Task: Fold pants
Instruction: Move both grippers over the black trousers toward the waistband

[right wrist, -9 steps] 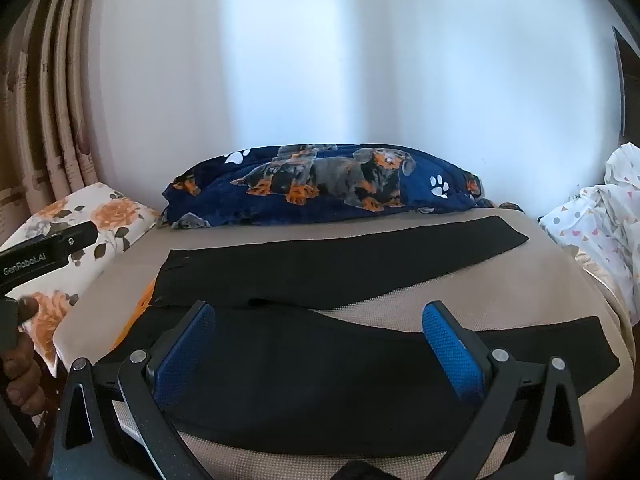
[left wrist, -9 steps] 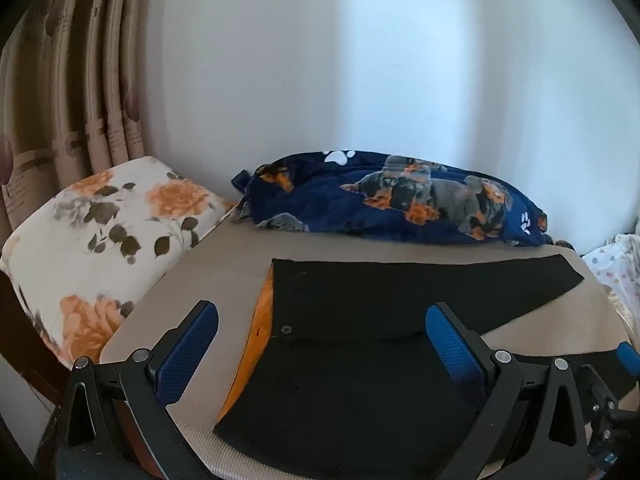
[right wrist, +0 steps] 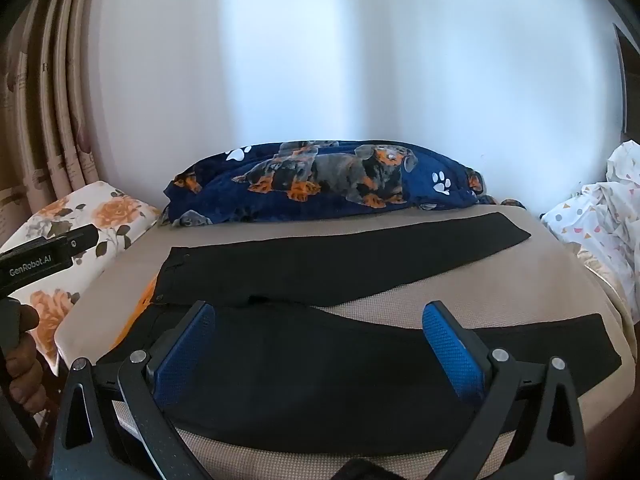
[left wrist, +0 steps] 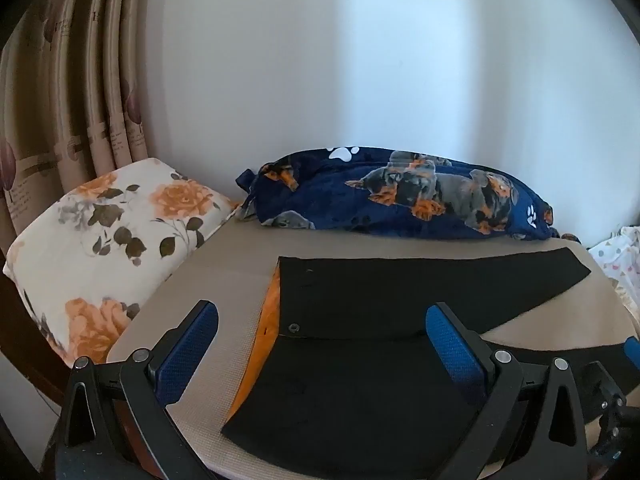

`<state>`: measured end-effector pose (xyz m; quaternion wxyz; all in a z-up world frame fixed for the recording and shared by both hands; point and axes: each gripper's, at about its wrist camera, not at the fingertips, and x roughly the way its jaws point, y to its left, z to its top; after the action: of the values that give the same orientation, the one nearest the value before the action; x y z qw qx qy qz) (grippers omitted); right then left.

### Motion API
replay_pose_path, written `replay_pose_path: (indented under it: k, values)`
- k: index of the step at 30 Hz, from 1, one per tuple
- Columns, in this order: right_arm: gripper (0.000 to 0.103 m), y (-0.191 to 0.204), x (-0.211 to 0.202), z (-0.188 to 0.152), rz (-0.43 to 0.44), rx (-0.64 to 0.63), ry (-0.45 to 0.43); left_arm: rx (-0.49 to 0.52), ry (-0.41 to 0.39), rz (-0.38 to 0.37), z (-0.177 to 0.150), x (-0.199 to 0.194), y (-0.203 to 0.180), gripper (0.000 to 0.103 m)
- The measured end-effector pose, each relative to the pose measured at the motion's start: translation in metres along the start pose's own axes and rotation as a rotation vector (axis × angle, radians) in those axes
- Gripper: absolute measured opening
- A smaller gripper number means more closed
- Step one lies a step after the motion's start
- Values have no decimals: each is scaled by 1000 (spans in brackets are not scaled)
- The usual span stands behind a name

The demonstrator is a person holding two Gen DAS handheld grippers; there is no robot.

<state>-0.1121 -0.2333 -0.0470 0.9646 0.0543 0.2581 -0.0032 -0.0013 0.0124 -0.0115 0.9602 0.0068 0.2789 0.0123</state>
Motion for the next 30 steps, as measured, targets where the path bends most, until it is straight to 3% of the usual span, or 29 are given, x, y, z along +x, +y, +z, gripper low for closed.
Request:
replay_pose_path:
  k: [15, 30]
  values:
    - [103, -2, 6, -3, 5, 12, 31, 5, 38, 5, -11, 12, 5, 103]
    - [103, -1, 8, -9, 4, 11, 42, 4, 132, 16, -13, 41, 9, 103]
